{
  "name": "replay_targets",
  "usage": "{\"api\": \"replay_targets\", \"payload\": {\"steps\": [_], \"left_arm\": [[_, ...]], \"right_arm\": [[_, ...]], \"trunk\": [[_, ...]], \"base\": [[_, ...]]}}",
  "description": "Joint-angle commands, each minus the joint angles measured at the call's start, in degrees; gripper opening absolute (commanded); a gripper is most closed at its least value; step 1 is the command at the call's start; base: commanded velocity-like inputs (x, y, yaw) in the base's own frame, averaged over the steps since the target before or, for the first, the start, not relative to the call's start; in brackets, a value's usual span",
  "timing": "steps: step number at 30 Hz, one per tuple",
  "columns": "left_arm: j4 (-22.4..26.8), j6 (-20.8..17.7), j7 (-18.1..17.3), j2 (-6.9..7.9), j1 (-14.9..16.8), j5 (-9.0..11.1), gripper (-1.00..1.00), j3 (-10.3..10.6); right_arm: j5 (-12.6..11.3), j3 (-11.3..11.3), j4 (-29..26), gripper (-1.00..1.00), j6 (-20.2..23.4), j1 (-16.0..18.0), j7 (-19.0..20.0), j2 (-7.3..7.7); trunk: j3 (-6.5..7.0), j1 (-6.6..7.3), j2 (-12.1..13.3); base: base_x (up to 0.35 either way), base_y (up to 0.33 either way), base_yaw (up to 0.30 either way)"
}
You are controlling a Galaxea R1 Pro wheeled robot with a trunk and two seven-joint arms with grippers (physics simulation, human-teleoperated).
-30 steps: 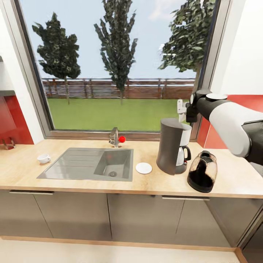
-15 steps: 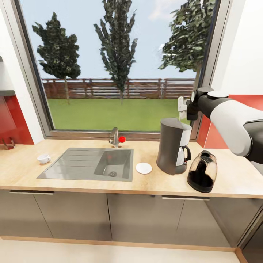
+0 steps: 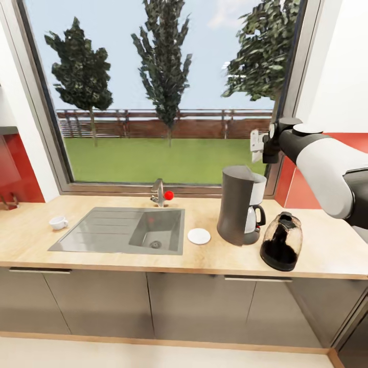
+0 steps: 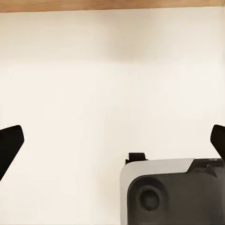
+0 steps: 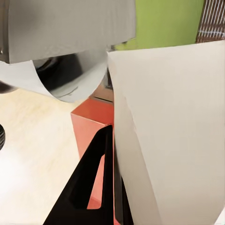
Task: Set up a coffee station on the kitchen countertop: keep the coffee maker on the countertop, move the bottle of coffee from the kitchen shelf to the counter next to the coffee maker, place a paper coffee filter on top of the coffee maker, put the saucer next to the coffee maker with the coffee cup on the saucer, and place the electric kettle next to the coffee maker.
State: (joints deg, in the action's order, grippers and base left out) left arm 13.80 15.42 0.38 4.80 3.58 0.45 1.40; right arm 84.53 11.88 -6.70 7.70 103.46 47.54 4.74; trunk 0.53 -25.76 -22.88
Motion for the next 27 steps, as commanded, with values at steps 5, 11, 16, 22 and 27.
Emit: {"api": "replay_targets", "payload": {"steps": [5,11,16,22,27], "left_arm": [[-0.15,0.38,0.04,0.00,0.02,0.05,1.00,0.10],[-0.17,0.39,0.05,0.08,0.02,0.07,1.00,-0.02],[-0.23,0.42,0.04,0.17,0.02,0.07,1.00,-0.13],[-0.26,0.48,0.05,0.21,0.02,0.07,1.00,-0.23],[-0.26,0.48,0.04,0.21,0.02,0.07,1.00,-0.25]], "right_arm": [[0.51,0.42,0.01,-1.00,0.56,-0.01,0.33,0.56],[2.72,0.42,0.22,-1.00,0.56,-0.12,0.36,0.56],[3.09,0.42,0.39,-1.00,0.56,-0.42,0.38,0.35],[3.25,0.45,1.12,-1.00,0.56,-1.48,0.38,-0.01],[3.27,0.45,1.70,-1.00,0.56,-1.63,0.42,-0.12]], "trunk": [[-0.02,-0.02,-0.04],[-0.02,-0.02,-0.04],[-0.02,-0.02,-0.04],[-0.02,-0.02,-0.04],[-0.02,-0.02,-0.04]], "base": [[0.010,-0.023,0.000],[0.001,-0.003,0.000],[0.000,0.000,0.000],[0.000,0.000,0.000],[0.000,0.000,0.000]]}}
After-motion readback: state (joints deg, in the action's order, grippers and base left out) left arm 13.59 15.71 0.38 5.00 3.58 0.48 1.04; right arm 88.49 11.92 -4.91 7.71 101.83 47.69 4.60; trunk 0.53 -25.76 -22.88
